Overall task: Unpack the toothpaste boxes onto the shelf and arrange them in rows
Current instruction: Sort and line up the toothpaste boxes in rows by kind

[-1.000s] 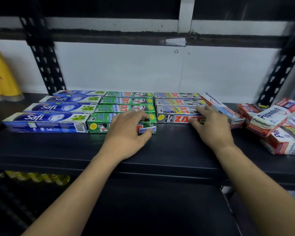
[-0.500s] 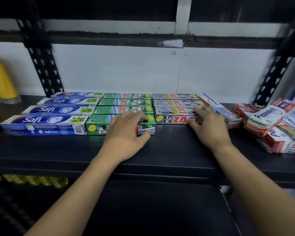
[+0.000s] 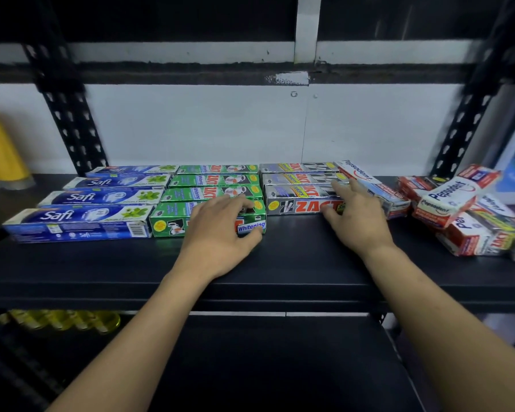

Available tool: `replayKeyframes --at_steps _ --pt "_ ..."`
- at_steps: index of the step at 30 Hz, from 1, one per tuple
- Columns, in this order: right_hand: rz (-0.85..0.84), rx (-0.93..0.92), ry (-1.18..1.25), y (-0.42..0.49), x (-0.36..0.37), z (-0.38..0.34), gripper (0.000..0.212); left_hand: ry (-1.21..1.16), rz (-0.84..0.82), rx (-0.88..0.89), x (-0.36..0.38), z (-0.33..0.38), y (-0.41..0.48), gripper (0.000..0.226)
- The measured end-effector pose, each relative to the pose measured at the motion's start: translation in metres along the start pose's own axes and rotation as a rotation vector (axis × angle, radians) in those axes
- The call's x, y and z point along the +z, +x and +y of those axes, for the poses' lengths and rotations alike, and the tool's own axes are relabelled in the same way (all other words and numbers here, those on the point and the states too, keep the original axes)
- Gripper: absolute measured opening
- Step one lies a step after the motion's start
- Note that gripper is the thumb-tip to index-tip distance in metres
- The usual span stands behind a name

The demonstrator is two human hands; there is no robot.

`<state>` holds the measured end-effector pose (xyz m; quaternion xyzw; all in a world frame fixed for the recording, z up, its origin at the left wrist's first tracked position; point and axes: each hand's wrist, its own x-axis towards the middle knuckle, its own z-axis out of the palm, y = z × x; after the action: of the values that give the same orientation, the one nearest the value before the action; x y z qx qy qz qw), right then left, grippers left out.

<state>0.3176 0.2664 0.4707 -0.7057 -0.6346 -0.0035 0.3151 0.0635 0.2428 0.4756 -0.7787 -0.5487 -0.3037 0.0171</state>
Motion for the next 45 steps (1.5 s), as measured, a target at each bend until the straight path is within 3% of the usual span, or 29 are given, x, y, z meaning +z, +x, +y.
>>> replayKeyframes --at_steps 4,10,14,18,20,24,30,37,41,45 --pt "0.098 -0.026 0.075 -0.017 -0.009 -0.009 0.059 0.028 -0.013 0.012 -0.001 0.002 -0.001 0.047" --pt "0.367 -0.246 0.049 -0.064 -0.044 -0.008 0.043 0.158 0.003 0.164 -0.005 0.009 0.000 0.053" --pt "0.500 -0.173 -0.110 -0.068 -0.088 0.025 0.040 0.188 -0.069 0.280 -0.001 0.040 0.002 0.055" --pt "0.308 0.131 -0.280 -0.057 -0.100 0.066 0.068 -0.013 -0.203 0.316 0.017 0.091 0.010 0.051" --pt "0.214 0.173 -0.277 -0.055 -0.098 0.076 0.077 -0.075 -0.294 0.281 0.033 0.108 0.012 0.055" --pt "0.143 0.104 -0.177 -0.053 -0.101 0.075 0.067 -0.048 -0.459 0.187 0.054 0.112 0.013 0.068" --pt "0.063 -0.027 0.054 -0.037 -0.115 0.079 0.053 -0.084 -0.479 0.161 0.053 0.107 0.013 0.074" --pt "0.012 -0.035 0.293 0.003 -0.110 0.085 0.040 -0.073 -0.460 0.171 0.049 0.111 0.012 0.063" --pt "-0.030 -0.030 0.257 0.013 -0.104 0.084 0.031 -0.085 -0.451 0.168 0.048 0.111 0.012 0.061" --pt "-0.042 -0.006 0.058 0.004 -0.111 0.083 0.046 -0.090 -0.450 0.165 0.049 0.110 0.011 0.059"
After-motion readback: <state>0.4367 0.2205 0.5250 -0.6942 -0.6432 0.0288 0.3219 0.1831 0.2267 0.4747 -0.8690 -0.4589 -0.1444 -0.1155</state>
